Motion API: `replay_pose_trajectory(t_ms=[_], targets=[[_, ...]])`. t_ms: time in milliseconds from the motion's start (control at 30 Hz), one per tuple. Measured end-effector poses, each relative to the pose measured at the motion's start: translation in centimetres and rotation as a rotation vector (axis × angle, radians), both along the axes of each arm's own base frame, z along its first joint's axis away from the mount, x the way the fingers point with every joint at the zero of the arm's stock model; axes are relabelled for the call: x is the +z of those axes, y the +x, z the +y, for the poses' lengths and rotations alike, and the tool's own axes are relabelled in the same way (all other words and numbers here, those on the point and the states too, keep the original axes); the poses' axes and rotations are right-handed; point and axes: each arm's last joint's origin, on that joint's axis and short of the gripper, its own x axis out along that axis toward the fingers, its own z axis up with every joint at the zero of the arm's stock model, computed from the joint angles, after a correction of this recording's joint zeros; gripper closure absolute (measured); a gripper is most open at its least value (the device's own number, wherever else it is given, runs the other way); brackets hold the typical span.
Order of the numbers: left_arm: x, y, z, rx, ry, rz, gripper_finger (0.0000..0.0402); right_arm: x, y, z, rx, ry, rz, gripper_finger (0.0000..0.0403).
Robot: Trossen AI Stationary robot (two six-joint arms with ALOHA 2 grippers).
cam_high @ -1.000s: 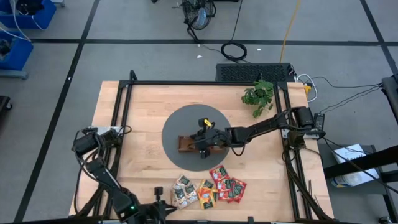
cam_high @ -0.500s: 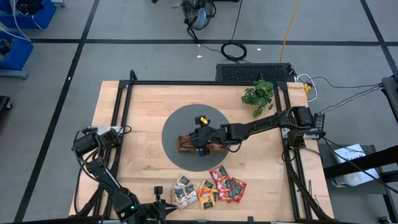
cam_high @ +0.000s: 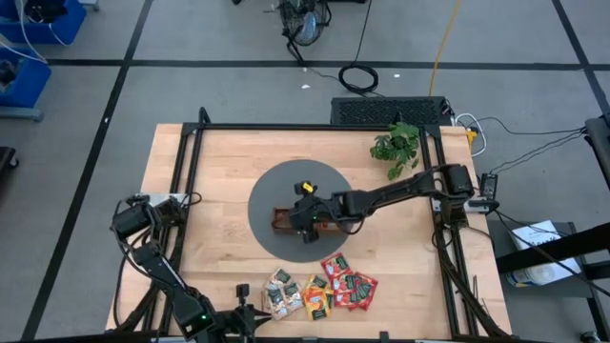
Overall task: Pick & Place Tea
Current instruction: Put the cinnamon tea sachet into the left compartment of the wooden organizer
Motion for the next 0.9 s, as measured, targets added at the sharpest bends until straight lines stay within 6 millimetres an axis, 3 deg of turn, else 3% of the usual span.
replay_pose_trajectory(t_ms=[233,400,700,900], targets=[[0.0,0.0,0.0,0.004,-0.006,0.0,0.0364,0.0,0.1,-1.2,-0.03,0.022,0.001,0.0403],[0.0,0.0,0.0,0.003,-0.004,0.0,0.0364,-0.2,0.1,-1.8,0.017,0.176,0.009,0.0395],[0.0,0.0,0.0,-0.001,0.005,0.001,0.0364,0.3,0.5,-2.1,0.004,0.209,-0.059,0.031],[0.0,0.0,0.1,0.002,0.008,-0.002,0.0364,1.0,0.9,-2.4,-0.074,0.138,-0.154,0.0271]])
